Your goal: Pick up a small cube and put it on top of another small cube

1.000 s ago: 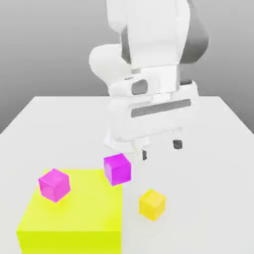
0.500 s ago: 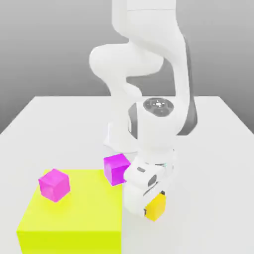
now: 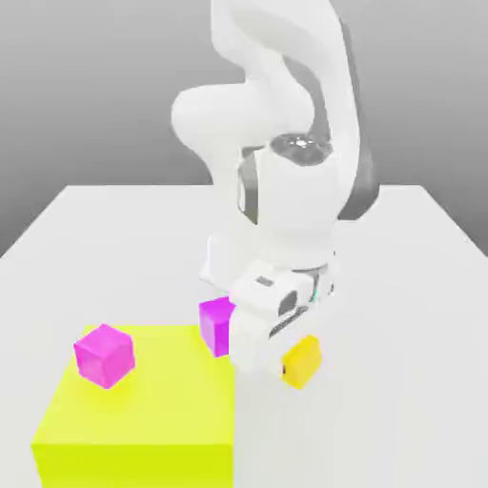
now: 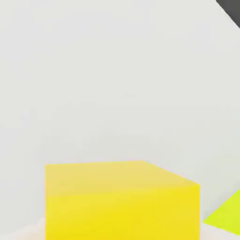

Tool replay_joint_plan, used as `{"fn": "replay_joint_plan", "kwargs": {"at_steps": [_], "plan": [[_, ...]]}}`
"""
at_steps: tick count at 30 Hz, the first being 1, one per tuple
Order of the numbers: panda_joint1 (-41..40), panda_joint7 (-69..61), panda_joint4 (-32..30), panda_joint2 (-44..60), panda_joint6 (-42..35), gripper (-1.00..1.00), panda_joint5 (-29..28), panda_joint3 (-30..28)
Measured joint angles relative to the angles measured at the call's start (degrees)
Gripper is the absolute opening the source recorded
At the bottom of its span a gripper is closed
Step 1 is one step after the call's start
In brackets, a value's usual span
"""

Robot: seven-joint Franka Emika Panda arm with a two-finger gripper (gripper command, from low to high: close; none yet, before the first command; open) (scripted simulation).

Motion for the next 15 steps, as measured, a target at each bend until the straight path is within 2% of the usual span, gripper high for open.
{"fn": "replay_joint_plan", "kwargs": {"at_steps": [6,13,15], "plan": [[-4.3,12.2,-0.1,-12.1,-12.6,-1.0,0.3,-0.3],[-13.1,28.7,-0.8,-26.6,-27.5,-1.0,-2.0,2.3],[-13.2,30.4,-2.7,-26.7,-27.3,-1.0,-1.3,2.9]]}}
